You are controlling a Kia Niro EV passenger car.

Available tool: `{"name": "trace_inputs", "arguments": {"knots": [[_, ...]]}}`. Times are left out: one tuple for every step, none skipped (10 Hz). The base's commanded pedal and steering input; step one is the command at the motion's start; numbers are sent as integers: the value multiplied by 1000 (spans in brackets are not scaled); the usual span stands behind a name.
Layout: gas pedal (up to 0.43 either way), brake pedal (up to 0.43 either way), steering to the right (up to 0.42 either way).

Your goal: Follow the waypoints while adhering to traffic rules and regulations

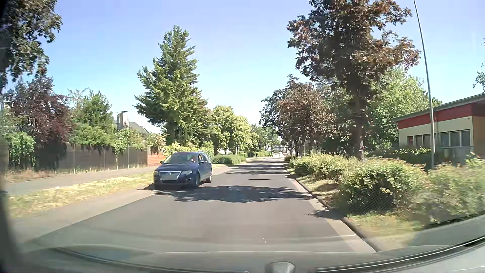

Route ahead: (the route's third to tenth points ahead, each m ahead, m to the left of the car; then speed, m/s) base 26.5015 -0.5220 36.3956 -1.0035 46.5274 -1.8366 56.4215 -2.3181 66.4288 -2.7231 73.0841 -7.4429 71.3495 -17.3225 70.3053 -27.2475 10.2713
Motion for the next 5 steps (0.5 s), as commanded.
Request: {"name": "trace_inputs", "arguments": {"knots": [[47, 30, 11], [39, 30, 11], [39, 30, 11], [39, 30, 11], [47, 30, 11]]}}
